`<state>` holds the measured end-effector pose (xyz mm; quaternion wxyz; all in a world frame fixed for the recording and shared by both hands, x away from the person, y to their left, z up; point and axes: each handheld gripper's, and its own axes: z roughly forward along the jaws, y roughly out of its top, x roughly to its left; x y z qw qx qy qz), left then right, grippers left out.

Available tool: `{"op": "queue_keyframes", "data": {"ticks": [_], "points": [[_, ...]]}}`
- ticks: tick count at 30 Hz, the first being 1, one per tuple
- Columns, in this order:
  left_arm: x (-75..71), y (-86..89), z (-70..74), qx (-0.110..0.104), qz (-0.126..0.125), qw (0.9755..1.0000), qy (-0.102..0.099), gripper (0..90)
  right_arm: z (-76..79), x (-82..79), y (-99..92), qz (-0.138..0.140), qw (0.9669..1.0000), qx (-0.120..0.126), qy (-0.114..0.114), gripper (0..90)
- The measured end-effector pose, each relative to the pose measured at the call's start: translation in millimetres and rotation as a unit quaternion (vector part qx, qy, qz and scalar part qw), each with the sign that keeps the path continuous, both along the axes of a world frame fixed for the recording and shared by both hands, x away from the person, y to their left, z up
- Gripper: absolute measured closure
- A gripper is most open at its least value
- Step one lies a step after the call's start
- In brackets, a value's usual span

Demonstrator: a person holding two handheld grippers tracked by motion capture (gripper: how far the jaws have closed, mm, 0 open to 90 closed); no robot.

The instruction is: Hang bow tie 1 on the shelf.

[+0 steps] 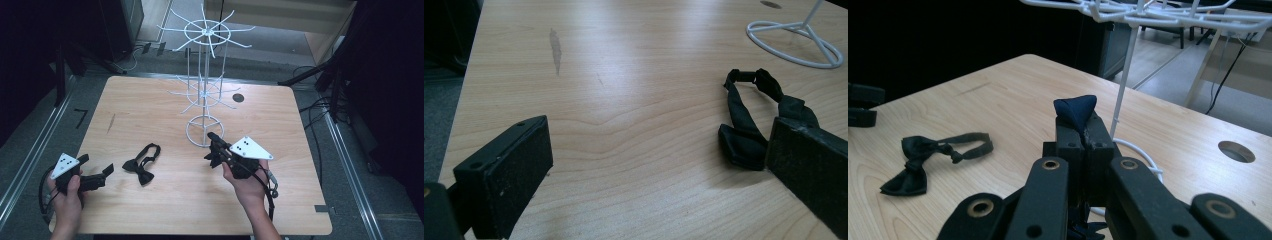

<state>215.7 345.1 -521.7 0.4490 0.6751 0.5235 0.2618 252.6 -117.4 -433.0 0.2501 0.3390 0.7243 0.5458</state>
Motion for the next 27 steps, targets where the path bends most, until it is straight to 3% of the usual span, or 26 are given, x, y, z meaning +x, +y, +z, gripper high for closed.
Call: {"op": "queue_keyframes", "data": {"ticks": [27], "points": [[-0.2, 0.1, 0.1, 0.0, 0.0, 1.0, 0.0, 0.0, 28.9, 4.2, 7.8, 0.011, 0.9997, 0.005, -0.022, 89.7]]}}
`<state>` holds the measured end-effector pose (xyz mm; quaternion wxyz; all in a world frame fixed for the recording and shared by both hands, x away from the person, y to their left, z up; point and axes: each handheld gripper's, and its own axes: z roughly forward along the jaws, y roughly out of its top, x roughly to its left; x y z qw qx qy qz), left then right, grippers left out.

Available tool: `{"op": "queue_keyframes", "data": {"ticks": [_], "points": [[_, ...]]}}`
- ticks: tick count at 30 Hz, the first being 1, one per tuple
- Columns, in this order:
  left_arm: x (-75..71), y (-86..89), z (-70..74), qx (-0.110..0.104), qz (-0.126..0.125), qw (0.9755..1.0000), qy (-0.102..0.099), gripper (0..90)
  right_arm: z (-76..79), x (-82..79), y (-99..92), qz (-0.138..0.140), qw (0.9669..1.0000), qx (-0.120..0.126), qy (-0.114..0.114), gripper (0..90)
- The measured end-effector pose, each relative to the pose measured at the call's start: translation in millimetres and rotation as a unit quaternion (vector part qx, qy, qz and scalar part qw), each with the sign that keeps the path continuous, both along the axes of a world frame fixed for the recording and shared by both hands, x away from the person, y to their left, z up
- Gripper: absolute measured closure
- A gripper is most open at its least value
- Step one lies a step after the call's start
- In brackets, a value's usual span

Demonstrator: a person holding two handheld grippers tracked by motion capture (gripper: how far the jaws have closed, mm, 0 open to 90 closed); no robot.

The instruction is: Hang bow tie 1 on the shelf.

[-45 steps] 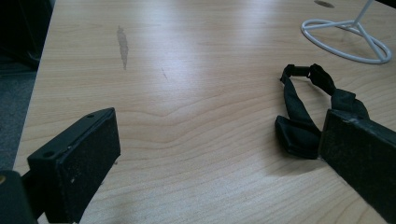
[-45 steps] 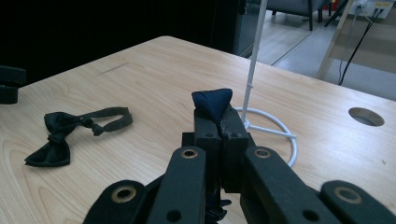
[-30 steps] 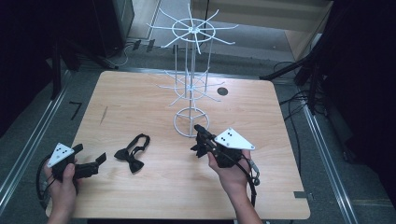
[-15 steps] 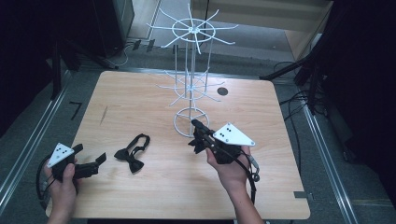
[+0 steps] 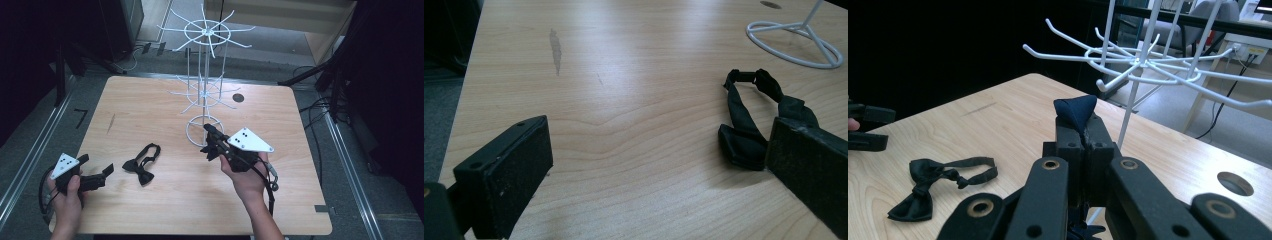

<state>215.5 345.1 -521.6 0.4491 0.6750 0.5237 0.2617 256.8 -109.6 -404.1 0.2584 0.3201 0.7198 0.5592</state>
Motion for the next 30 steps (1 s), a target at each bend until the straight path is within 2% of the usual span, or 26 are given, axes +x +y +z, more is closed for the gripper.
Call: {"op": "queue_keyframes", "data": {"ticks": [18, 30], "points": [[0.0, 0.2, -0.1, 0.0, -0.001, 1.0, 0.0, 0.0, 14.6, -0.8, 4.8, 0.016, 0.9998, 0.003, -0.014, 89.8], [0.1, 0.4, -0.1, 0.0, -0.001, 1.0, -0.001, 0.0, 26.1, 5.7, 6.9, 0.023, 0.9994, 0.01, -0.021, 89.8]]}}
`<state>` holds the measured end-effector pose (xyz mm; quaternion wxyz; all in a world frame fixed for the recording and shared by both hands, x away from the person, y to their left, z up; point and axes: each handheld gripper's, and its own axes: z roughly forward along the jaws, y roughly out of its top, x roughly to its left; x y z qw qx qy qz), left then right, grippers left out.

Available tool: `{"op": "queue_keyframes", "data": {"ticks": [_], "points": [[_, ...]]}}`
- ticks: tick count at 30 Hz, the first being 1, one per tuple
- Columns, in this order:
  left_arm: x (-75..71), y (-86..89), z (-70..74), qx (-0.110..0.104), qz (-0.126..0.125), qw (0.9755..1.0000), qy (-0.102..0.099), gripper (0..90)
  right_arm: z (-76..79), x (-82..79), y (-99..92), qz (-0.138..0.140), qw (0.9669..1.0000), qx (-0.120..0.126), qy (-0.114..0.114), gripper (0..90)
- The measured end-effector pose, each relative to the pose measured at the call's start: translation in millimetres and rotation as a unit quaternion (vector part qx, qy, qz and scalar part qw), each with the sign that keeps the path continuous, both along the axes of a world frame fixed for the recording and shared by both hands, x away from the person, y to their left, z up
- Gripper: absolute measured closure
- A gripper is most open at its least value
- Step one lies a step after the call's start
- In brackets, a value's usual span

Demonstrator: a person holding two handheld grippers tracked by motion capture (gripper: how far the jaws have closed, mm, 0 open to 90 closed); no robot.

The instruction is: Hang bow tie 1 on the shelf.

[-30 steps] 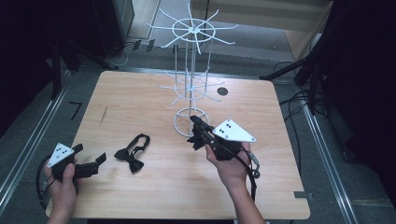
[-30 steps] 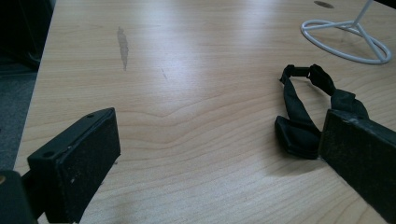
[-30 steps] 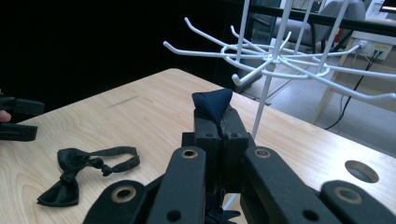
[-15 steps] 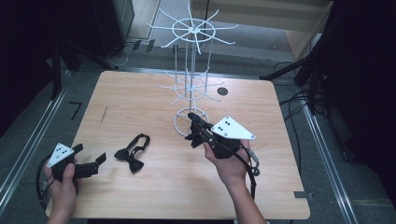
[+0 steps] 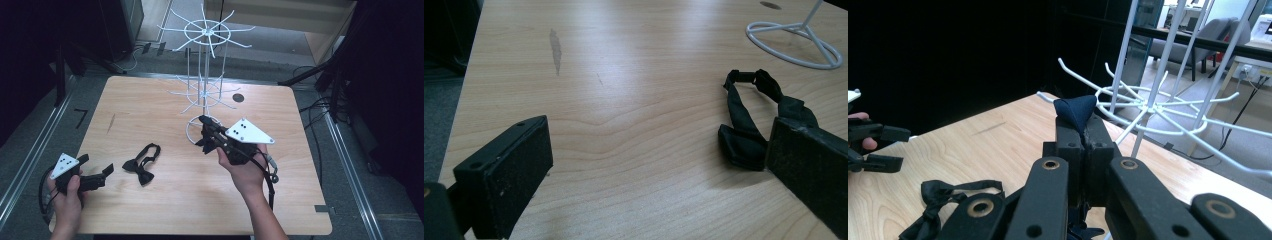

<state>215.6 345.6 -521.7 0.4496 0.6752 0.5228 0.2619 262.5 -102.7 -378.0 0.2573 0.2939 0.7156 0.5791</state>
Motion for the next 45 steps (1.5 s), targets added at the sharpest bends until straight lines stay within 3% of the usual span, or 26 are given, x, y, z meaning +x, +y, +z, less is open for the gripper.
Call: {"op": "queue_keyframes", "data": {"ticks": [17, 29, 45], "points": [[0.1, 0.1, -0.1, -0.001, 0.0, 1.0, -0.001, 0.0, 5.9, 13.1, -8.7, -0.01, 0.9999, 0.008, 0.006, 89.7], [0.0, -0.1, -0.1, -0.001, 0.0, 1.0, 0.0, 0.0, -11.3, 30.0, -15.9, -0.033, 0.9985, 0.015, 0.04, 89.6], [0.0, 0.1, -0.1, 0.0, -0.001, 1.0, 0.0, 0.0, -25.4, 48.5, -4.5, -0.073, 0.9953, 0.011, 0.063, 89.1]]}}
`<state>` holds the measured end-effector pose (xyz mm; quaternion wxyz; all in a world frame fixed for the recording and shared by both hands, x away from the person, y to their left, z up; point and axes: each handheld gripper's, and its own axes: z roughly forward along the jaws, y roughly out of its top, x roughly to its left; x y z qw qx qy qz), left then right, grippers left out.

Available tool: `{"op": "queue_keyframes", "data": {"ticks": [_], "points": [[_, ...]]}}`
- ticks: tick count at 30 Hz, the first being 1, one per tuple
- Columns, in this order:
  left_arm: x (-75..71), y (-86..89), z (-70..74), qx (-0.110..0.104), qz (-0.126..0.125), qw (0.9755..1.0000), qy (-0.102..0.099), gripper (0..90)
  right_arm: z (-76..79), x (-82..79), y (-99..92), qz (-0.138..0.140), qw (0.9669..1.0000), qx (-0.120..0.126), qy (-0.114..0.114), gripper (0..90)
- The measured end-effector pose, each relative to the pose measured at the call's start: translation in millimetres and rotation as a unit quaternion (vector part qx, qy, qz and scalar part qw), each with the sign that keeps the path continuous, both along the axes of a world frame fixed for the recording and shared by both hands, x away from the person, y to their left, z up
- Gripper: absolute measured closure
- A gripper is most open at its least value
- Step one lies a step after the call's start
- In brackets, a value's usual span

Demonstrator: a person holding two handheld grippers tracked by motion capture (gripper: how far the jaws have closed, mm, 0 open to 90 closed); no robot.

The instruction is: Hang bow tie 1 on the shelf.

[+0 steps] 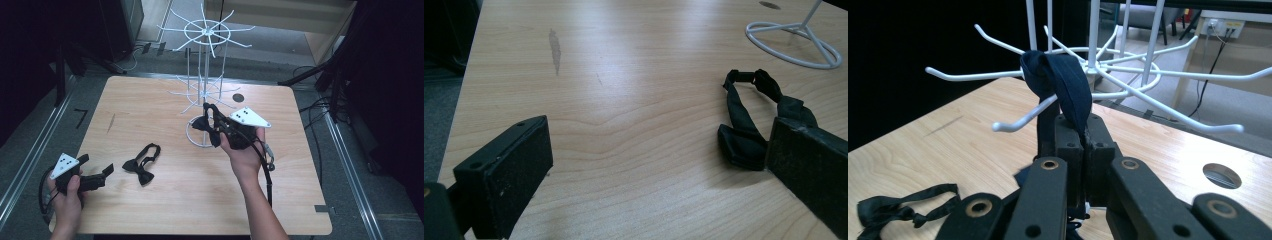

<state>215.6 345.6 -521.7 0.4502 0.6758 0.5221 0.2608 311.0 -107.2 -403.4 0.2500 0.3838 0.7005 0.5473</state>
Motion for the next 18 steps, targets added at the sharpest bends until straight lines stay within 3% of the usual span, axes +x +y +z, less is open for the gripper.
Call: {"op": "queue_keyframes", "data": {"ticks": [11, 18], "points": [[-0.1, -0.1, 0.0, -0.001, 0.0, 1.0, 0.0, 0.0, -12.3, 9.9, 3.6, -0.019, 0.9996, -0.002, 0.019, 86.1], [0.0, -0.1, 0.0, -0.001, 0.0, 1.0, 0.0, 0.0, -19.1, 11.1, 3.6, -0.016, 0.9997, -0.001, 0.019, 73.5]]}}
